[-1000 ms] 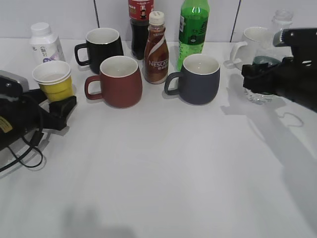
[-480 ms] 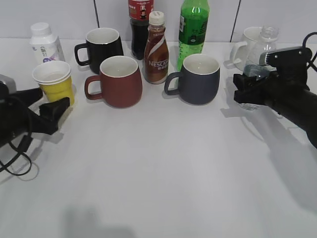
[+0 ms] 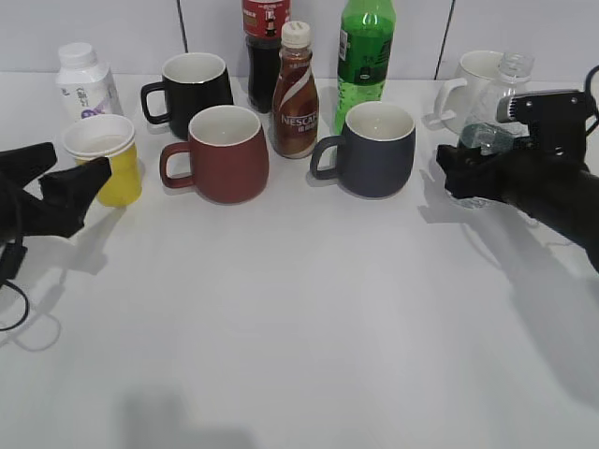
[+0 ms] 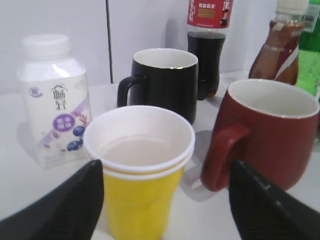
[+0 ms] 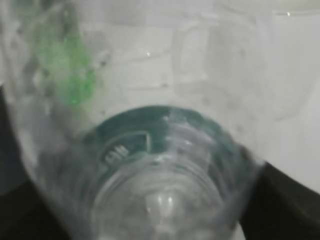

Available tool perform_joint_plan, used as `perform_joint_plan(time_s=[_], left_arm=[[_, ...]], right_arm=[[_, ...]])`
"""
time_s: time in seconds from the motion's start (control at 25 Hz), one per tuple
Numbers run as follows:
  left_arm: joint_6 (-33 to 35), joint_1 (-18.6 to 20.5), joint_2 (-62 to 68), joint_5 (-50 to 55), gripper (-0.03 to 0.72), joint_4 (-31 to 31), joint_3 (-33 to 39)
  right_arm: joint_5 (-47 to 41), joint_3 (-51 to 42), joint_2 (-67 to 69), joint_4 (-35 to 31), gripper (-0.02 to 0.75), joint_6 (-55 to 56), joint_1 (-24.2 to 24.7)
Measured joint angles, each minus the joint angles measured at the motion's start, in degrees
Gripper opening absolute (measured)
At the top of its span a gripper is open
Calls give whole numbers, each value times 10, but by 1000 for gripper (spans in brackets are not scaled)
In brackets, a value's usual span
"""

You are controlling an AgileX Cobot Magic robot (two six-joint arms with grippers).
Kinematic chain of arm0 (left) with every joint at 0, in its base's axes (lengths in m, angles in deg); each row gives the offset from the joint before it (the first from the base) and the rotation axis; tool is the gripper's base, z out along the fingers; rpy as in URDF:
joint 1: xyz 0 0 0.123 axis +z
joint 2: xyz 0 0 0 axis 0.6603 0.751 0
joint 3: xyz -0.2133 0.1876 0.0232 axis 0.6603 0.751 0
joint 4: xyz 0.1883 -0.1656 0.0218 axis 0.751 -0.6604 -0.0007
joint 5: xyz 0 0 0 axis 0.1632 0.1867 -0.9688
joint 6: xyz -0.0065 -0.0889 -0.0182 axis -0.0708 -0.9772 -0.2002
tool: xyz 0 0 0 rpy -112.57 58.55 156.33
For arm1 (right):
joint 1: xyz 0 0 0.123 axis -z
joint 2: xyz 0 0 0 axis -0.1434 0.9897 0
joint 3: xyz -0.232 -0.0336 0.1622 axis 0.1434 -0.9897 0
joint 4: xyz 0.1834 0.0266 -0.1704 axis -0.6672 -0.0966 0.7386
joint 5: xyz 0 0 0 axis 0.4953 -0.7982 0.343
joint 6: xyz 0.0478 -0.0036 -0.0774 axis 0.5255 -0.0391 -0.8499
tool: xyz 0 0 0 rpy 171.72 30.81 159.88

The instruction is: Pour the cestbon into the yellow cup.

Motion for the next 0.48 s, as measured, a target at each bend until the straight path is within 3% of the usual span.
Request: perform_joint_plan(time_s=[0.48], left_arm=[[-181, 0, -160, 195, 594, 68, 0]], right_arm=[[-108, -59, -92, 1, 627, 45, 0]])
